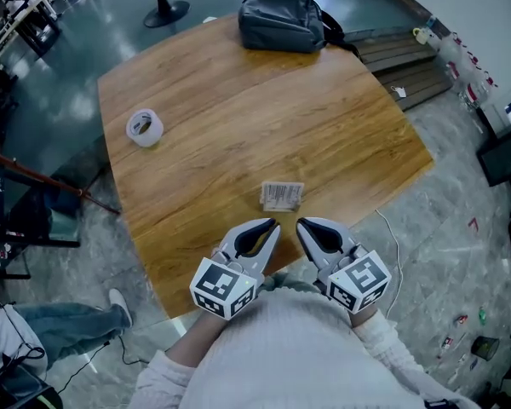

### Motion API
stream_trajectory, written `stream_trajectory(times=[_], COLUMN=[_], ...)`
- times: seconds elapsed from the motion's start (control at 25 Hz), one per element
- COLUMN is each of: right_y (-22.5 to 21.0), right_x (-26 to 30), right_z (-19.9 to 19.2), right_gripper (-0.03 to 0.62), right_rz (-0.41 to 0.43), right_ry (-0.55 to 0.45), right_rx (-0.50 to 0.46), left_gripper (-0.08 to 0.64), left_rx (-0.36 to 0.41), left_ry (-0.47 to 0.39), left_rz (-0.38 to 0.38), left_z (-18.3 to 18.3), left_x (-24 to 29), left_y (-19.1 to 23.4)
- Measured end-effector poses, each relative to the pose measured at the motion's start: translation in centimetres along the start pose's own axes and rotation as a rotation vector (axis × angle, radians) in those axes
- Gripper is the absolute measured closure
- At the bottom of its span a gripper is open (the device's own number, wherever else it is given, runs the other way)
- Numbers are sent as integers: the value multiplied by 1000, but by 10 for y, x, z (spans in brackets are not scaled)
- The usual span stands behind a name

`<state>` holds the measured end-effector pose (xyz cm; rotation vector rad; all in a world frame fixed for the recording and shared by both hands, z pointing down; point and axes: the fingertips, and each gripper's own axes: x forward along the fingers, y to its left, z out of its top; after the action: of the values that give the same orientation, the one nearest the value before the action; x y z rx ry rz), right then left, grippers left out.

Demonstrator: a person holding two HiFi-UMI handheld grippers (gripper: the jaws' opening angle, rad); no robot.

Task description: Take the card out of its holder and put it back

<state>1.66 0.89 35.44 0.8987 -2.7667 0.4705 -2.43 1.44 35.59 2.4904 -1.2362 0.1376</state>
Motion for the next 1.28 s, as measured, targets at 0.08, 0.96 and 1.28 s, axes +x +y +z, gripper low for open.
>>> stream_trajectory(times=[0.08, 0.96, 1.28], right_y=[3, 12, 11], right_x=[1, 7, 8], right_z=[-2, -16, -21], right_gripper=[593, 594, 594], right_rz=[0, 22, 31], right_ry=[6, 80, 114], right_rx=[5, 45, 47], left_gripper=[550, 551, 551], left_rx=[-7, -105, -139], left_ry=[-5, 62, 77], left_rz=[1, -46, -39], left_z=[0, -17, -18], left_x=[-2, 3, 5], left_y=[-2, -6, -2])
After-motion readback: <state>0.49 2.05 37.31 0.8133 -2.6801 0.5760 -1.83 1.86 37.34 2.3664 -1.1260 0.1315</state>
